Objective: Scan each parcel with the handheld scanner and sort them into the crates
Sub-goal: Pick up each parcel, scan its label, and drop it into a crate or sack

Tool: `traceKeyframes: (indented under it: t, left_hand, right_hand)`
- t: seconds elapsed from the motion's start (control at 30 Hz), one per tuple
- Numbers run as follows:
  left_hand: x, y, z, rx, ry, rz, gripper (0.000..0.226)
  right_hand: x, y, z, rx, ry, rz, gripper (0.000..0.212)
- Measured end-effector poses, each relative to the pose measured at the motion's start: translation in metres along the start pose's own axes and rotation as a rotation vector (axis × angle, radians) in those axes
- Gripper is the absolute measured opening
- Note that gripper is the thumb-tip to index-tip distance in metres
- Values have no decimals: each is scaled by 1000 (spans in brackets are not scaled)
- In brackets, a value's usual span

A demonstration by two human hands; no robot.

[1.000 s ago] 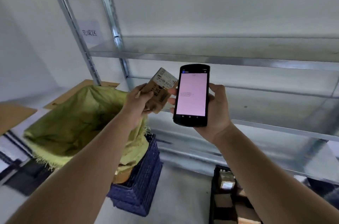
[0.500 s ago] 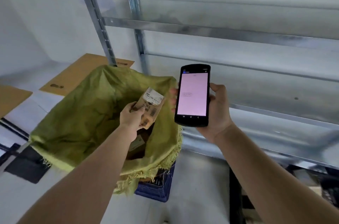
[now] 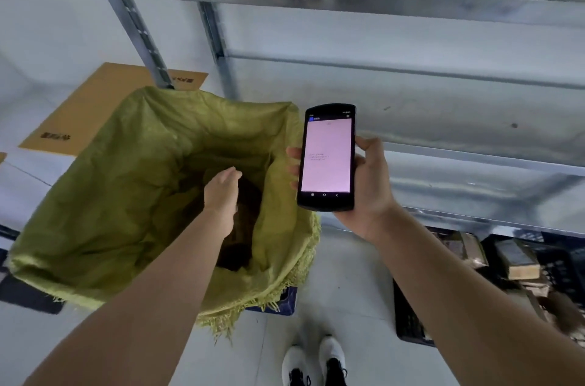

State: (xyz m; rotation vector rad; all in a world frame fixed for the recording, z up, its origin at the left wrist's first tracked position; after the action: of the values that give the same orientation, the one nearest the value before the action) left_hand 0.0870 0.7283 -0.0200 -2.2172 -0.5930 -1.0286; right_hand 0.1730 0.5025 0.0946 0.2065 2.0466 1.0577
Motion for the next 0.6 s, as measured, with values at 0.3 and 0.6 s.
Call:
traceKeyframes:
  t: [0.3, 0.6]
  left_hand:
    - [90, 156, -82, -490, 272, 88, 50]
    - [93, 324, -198, -735, 371, 277, 42]
  right_hand:
    - [-64, -80, -54, 180, -195, 100, 66]
    - [-134, -202, -165, 362, -361, 239, 66]
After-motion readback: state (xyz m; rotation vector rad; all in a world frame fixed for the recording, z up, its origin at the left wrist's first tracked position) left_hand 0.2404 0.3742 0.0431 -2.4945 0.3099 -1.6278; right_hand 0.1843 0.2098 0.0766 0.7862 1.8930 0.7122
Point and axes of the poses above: each hand's wrist, its own z-axis towards the middle knuckle, its own y-axis out of the palm, x = y × z, the point moved 10 cm from there along z, towards the middle knuckle, and after that the axes turned 13 degrees about z, right-handed, at the moved point
